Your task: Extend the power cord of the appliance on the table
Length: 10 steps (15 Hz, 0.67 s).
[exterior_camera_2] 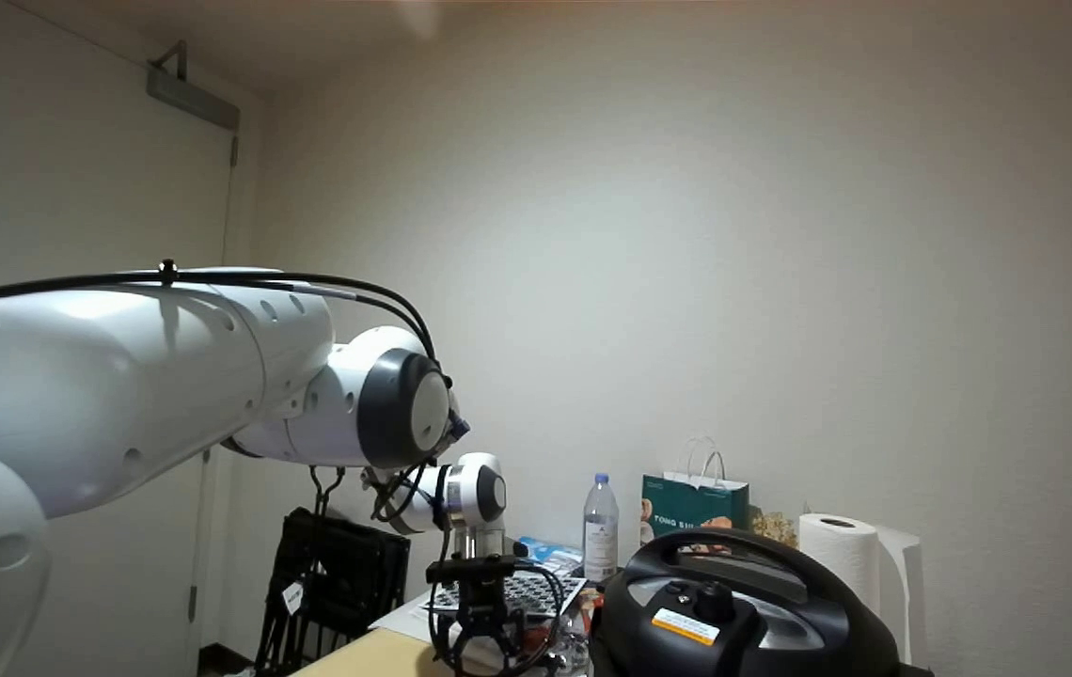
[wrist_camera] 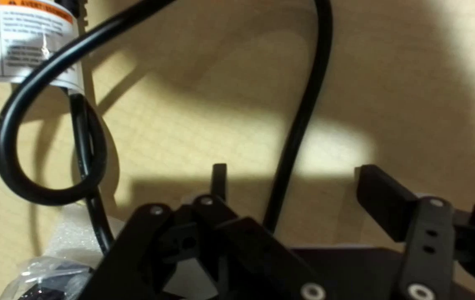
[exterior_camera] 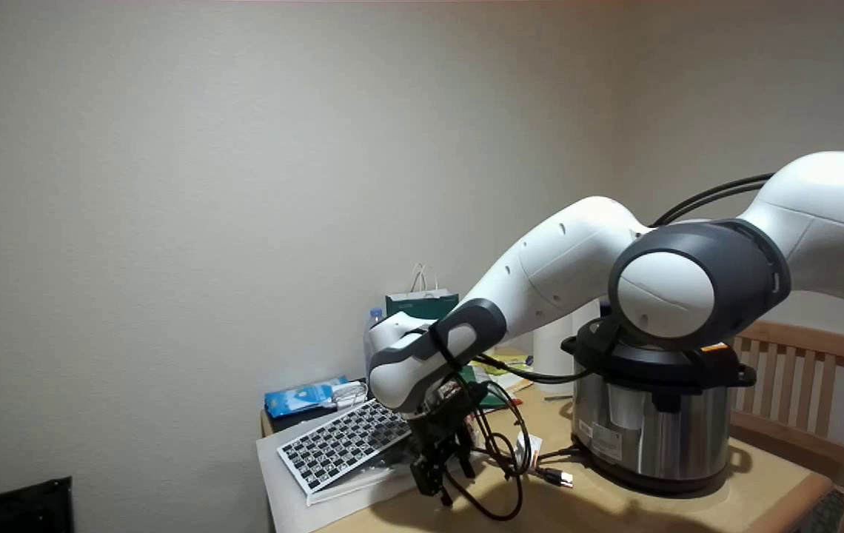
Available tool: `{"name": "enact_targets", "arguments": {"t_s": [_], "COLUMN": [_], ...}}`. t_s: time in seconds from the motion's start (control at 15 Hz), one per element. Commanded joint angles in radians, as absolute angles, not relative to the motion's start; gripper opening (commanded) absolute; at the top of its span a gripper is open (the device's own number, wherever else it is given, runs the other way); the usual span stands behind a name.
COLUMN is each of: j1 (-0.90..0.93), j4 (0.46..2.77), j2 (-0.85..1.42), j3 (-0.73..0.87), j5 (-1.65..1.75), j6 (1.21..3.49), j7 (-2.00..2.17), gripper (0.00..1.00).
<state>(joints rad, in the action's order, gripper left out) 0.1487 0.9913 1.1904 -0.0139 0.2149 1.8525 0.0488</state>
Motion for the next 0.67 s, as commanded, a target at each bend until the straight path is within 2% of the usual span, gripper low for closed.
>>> {"name": "enact_targets", "arguments": {"t_s": [0.0,0.53,0.6], "j1": [0.153,0.134,0.136], "j4": [0.932,0.895,0.899], "j2": [1.227,1.242,1.236], "j3": [-0.009,-0.047,-0.052], "j5": [0.187,0.172,0.175], "j6": [1.815,1.778,1.778], "j7": [0.026,0.015,0.012], "gripper": [0.51,0.03,0.04]}}
